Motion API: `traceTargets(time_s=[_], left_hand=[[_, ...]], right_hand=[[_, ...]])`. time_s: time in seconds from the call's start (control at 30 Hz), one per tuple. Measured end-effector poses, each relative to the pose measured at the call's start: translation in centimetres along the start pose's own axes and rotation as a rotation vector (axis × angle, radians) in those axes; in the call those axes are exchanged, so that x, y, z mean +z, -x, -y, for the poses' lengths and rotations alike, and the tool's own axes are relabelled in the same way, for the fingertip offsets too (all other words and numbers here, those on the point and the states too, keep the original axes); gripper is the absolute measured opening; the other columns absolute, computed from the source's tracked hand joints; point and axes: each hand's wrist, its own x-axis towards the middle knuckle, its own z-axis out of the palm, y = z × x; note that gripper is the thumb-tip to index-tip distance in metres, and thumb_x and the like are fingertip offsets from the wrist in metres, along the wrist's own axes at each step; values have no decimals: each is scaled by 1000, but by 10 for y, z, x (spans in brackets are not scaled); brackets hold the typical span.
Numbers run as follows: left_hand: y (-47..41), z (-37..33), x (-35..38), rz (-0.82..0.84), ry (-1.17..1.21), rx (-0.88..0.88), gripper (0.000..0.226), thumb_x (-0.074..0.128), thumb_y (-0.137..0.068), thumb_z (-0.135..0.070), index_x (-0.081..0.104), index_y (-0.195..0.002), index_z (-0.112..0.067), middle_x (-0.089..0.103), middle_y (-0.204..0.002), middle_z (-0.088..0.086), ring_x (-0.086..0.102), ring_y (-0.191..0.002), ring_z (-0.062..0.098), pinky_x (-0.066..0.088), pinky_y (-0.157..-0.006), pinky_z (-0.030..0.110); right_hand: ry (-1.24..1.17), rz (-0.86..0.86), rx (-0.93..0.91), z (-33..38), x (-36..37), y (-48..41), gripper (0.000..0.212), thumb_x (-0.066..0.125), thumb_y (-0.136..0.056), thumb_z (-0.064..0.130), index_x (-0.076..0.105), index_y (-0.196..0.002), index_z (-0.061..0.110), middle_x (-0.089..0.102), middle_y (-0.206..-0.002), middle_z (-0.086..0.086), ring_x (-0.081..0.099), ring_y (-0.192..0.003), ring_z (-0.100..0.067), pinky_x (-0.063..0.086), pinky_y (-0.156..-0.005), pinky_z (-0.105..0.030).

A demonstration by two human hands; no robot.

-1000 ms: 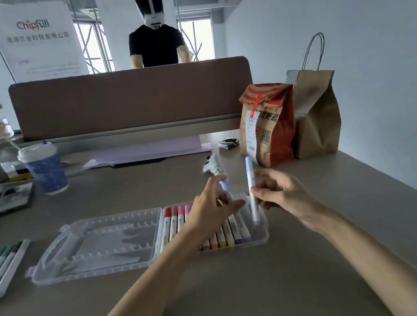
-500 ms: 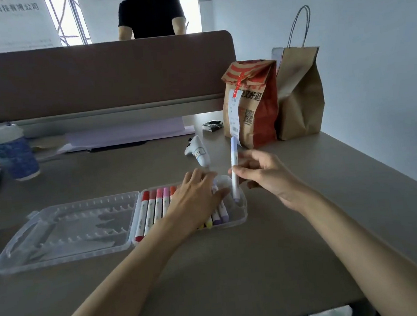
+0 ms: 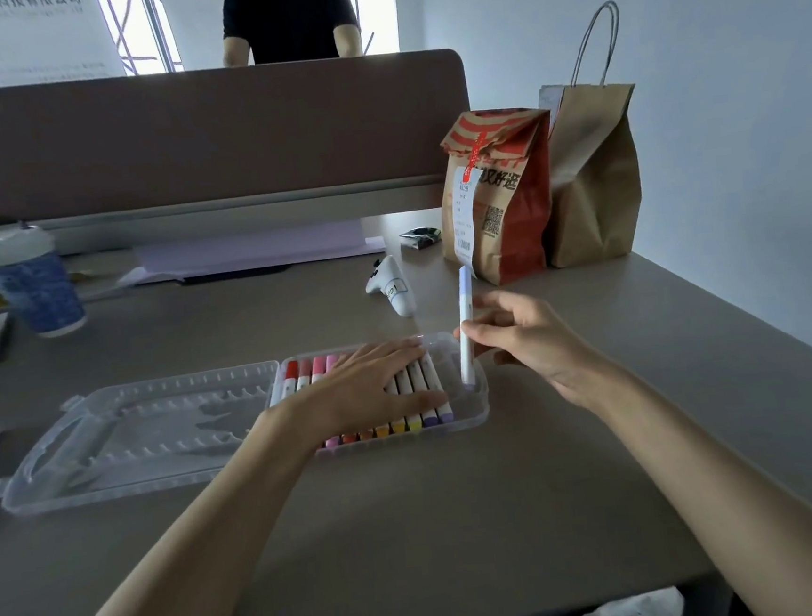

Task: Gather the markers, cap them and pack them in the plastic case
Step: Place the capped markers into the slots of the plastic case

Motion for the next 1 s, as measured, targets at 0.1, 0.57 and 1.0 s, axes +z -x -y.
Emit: traceTargets(time_s=[0.1, 0.57, 1.0], left_hand=[[5, -3, 2, -18, -29, 12, 76, 37, -89, -69, 15, -153, -33, 15, -159, -16, 15, -144, 8, 14, -115, 34], [3, 2, 1, -189, 36, -15, 45, 29, -103, -43, 36, -145, -27, 36, -152, -9, 28, -140, 8, 23, -111, 26], [1, 5, 3, -211, 46, -13, 46, 32, -103, -42, 37, -146, -27, 37, -152, -9, 30, -140, 9, 26, -111, 28]], right_hand=[[16, -8, 1, -1, 1, 1, 33, 67, -91, 18, 59, -123, 17, 76, -87, 6, 66, -74, -6, 44, -63, -17], [579, -191, -156, -9, 31, 1, 28, 71, -83, 32, 65, -108, 23, 68, -68, 10, 63, -72, -2, 47, -70, -24], [589, -166, -207, -13, 35, -3, 20, 66, -88, 33, 69, -103, 20, 73, -75, 5, 67, -66, -6, 54, -71, -30]])
